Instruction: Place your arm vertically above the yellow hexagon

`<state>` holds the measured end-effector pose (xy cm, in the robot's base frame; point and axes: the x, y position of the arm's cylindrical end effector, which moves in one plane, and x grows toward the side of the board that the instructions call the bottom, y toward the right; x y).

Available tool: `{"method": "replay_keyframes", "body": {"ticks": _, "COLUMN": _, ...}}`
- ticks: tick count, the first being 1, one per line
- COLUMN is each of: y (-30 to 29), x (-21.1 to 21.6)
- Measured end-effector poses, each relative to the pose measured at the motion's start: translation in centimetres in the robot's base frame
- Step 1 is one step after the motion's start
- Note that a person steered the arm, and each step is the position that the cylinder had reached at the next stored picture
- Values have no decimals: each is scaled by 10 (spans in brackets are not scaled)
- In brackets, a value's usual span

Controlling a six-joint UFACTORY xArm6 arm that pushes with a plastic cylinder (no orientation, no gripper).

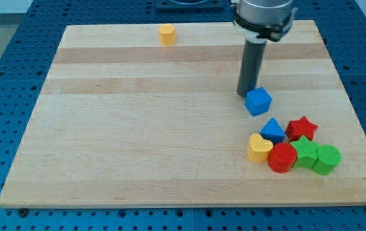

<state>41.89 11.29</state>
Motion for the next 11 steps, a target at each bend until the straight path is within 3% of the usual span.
{"method": "replay_keyframes", "body": {"ticks": 2, "y": 20, "x": 33}}
{"method": "replay_keyframes", "body": {"ticks": 3, "y": 20, "x": 26}}
{"method": "replay_keyframes", "body": {"ticks": 6, "y": 19, "x": -90}}
{"method": "replay_keyframes", "body": {"ticks": 8, "y": -15, "x": -169}}
{"method": "replay_keyframes", "body": {"ticks": 11, "y": -112, "x": -223}}
